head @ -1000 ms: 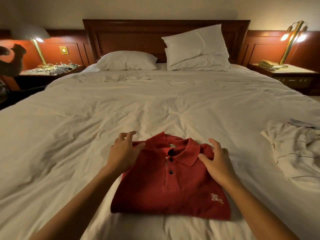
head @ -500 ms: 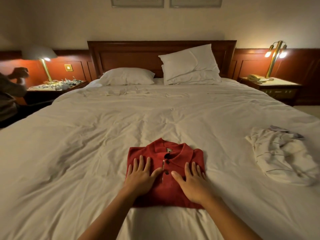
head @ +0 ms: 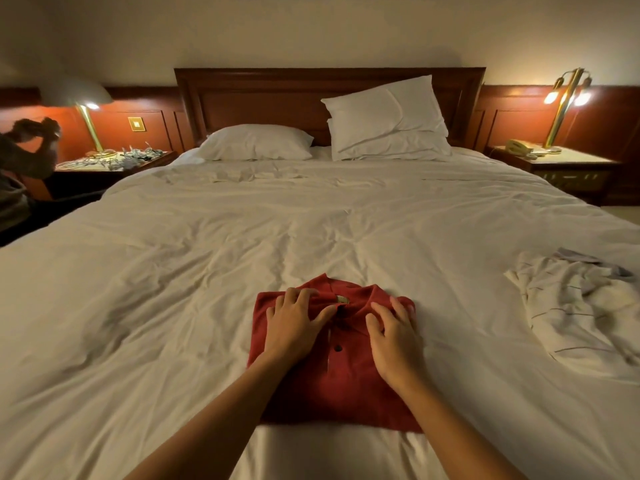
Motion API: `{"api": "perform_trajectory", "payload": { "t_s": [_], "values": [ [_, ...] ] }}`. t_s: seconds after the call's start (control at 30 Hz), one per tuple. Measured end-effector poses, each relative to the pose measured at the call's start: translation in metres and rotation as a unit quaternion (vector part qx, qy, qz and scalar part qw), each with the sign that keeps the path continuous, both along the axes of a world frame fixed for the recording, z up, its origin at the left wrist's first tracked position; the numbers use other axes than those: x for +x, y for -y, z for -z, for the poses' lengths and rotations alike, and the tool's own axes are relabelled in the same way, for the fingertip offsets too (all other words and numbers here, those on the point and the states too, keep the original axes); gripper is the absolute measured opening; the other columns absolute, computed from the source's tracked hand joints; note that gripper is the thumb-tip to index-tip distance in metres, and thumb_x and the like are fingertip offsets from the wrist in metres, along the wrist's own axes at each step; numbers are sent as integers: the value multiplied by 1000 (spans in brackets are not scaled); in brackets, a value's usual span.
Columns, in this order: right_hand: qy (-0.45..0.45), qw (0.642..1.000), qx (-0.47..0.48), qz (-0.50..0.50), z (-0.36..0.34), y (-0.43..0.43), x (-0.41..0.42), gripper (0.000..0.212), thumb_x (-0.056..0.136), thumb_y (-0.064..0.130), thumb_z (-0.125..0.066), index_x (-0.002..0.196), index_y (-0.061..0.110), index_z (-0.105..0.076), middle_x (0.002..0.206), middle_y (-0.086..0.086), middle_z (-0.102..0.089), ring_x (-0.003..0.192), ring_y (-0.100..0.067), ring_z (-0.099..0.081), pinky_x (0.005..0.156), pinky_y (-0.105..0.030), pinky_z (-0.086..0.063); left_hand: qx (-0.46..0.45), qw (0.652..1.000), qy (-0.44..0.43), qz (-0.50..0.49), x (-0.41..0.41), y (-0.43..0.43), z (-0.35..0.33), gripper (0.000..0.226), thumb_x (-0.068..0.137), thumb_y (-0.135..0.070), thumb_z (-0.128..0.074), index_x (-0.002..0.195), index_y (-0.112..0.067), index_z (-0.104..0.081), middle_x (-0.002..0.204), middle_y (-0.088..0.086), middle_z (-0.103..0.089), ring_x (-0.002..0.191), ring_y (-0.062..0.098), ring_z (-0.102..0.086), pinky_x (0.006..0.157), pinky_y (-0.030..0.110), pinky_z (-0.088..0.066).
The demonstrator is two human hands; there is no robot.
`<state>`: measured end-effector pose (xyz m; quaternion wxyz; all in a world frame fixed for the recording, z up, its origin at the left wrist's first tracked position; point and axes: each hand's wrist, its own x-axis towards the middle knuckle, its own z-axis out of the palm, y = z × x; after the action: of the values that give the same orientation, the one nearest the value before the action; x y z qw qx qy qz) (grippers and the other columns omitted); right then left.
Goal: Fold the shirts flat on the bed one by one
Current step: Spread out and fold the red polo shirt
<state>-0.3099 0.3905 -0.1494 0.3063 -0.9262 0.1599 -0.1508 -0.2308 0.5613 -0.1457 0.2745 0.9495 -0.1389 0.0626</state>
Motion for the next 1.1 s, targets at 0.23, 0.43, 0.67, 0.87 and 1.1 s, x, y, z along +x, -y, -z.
{"api": "perform_trajectory", "payload": {
  "t_s": [0.23,0.43,0.67,0.87,1.1],
  "values": [
    [-121,988,-83,-40,17,14,15,58,104,52,-20,158,35,-9,167,4,-2,153,-28,8,122,-47,3,16,998,37,50,26,15,-12,35,83,-50,-66,112,-32,-59,106,-10,-60,95,14,-61,82,35,-50],
    [-118,987,-108,-36,25,15,16,62,102,53,-22,158,33,-5,167,2,-1,153,-28,8,122,-46,4,-30,999,6,27,31,-1,-16,52,83,-14,-63,131,-30,-49,116,-4,-58,86,16,-63,75,35,-55],
    [-92,991,-97,-28,22,14,18,59,101,52,-34,156,35,-22,166,1,-11,153,-28,5,124,-47,-2,-84,995,-45,10,33,-18,-19,56,85,-6,-67,134,-26,-48,87,4,-67,80,19,-63,75,36,-53],
    [82,974,-150,-151,0,20,70,49,98,47,-49,145,31,-45,150,5,-42,145,-17,-27,118,-39,-29,-182,979,-81,-52,40,-29,-17,18,83,-17,-79,100,-17,-72,72,-10,-69,66,-1,-63,56,6,-41],
    [23,932,-127,-337,-2,24,155,39,91,44,-66,129,33,-63,134,10,-59,132,-10,-42,112,-34,-35,-284,937,-194,-57,49,-43,-22,7,84,-15,-80,90,-13,-78,72,2,-75,59,8,-68,57,18,-52]
  ]
}}
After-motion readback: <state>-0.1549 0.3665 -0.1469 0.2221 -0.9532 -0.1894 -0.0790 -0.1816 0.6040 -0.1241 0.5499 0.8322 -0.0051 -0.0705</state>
